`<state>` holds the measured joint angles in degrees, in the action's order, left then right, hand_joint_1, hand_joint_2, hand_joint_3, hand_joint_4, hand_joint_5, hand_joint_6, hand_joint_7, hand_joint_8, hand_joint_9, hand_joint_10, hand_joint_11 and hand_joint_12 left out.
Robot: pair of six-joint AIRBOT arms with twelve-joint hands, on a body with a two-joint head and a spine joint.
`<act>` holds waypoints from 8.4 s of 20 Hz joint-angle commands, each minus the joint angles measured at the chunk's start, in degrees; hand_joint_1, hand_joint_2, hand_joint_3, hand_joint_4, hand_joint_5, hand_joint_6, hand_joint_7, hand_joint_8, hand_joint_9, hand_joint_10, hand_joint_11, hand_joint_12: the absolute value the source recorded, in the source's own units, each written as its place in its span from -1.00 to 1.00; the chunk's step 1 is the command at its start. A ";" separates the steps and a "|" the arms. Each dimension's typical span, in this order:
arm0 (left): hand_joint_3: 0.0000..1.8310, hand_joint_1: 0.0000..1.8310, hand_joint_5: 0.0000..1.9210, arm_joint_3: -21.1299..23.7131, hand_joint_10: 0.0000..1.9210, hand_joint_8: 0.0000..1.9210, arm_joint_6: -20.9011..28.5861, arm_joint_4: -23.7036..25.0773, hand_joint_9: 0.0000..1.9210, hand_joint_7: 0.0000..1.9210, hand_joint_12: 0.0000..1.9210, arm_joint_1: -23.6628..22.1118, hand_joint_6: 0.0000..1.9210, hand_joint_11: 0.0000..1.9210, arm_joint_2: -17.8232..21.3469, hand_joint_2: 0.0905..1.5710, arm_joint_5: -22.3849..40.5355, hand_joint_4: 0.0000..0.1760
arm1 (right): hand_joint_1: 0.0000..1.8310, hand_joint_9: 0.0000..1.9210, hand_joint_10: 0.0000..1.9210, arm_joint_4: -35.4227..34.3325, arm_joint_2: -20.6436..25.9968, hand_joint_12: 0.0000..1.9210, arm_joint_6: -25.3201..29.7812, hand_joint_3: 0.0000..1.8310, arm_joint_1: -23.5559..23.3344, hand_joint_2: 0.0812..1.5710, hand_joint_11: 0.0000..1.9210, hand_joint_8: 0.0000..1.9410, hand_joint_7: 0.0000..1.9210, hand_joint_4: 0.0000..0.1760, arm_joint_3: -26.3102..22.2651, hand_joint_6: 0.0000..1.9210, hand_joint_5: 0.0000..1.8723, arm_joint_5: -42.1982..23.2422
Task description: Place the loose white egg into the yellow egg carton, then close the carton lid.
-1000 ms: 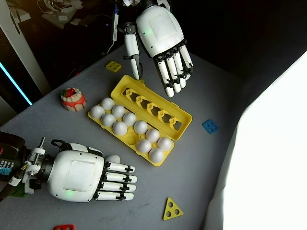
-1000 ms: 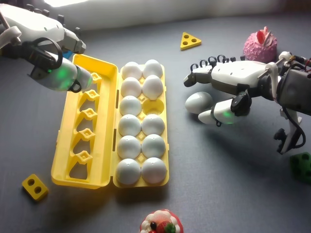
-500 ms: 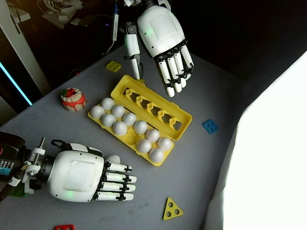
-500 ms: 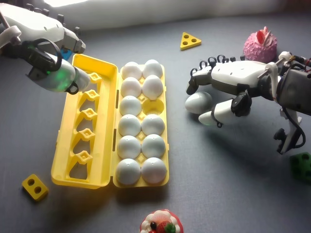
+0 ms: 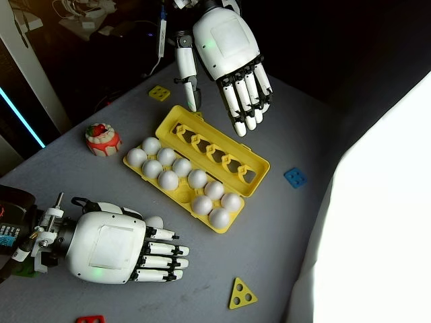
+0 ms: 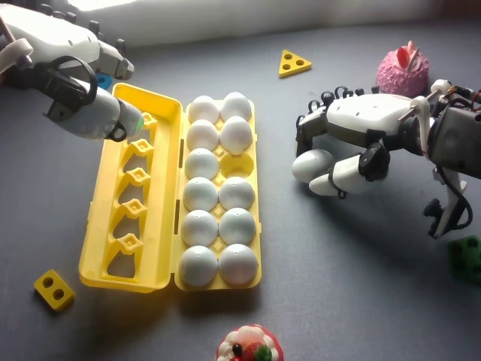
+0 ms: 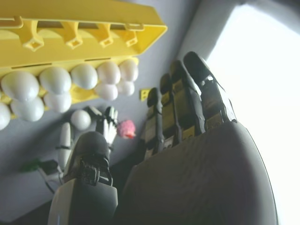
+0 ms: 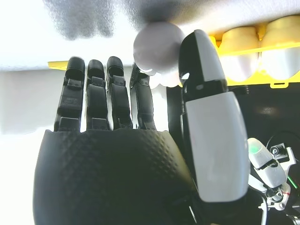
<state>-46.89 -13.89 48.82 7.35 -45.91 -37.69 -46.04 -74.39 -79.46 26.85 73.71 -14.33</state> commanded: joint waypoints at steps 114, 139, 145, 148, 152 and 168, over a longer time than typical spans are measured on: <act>-1.00 -0.72 -0.39 -13.27 0.17 -0.48 40.89 -13.25 -0.77 -0.48 0.76 10.49 -0.97 -0.98 -0.26 0.70 -0.06 -1.00 | -0.43 -0.74 -0.36 62.03 18.82 0.47 55.87 -1.00 -4.28 0.44 -1.00 -1.00 -0.47 -1.00 -9.44 -0.63 -0.60 -5.12; -1.00 -0.72 -0.42 -18.55 0.21 -0.21 46.43 -13.25 -0.72 -0.56 0.84 18.76 -0.93 -0.99 -7.17 0.72 2.52 -1.00 | -0.48 -0.76 -0.37 62.28 20.85 0.47 53.04 -0.99 -4.39 0.48 -1.00 -0.99 -0.49 -1.00 -11.75 -0.66 -0.61 -11.19; -1.00 -0.69 -0.40 -18.22 0.20 -0.27 48.09 -13.25 -0.71 -0.52 0.83 19.50 -0.90 -0.99 -7.58 0.71 2.72 -1.00 | -0.49 -0.76 -0.37 62.28 20.87 0.46 53.04 -0.99 -4.16 0.49 -1.00 -1.00 -0.49 -1.00 -11.87 -0.66 -0.62 -12.02; -1.00 -0.69 -0.42 -18.10 0.20 -0.23 48.98 -13.26 -0.72 -0.56 0.78 19.80 -0.90 -0.96 -7.99 0.71 3.15 -1.00 | -0.52 -0.77 -0.36 62.28 20.86 0.46 52.87 -0.99 -3.79 0.49 -1.00 -1.00 -0.50 -1.00 -11.98 -0.66 -0.62 -12.56; -1.00 -0.66 -0.42 -17.71 0.21 -0.24 49.24 -13.27 -0.72 -0.55 0.85 19.80 -0.87 -0.98 -8.10 0.71 3.16 -1.00 | -0.49 -0.77 -0.36 62.28 20.87 0.47 52.39 -1.00 -3.54 0.48 -1.00 -1.00 -0.50 -1.00 -12.15 -0.65 -0.62 -13.41; -1.00 -0.73 -0.45 -15.34 0.20 -0.23 39.56 -12.73 -0.71 -0.55 0.81 7.59 -0.81 -0.96 -8.38 0.72 -1.74 -1.00 | -0.50 -0.78 -0.37 62.38 20.99 0.47 51.80 -1.00 -3.17 0.48 -1.00 -1.00 -0.51 -1.00 -12.39 -0.65 -0.63 -13.96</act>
<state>-62.17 25.06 34.11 15.09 -54.15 -41.74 17.21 -53.80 -27.70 24.16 61.45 -21.71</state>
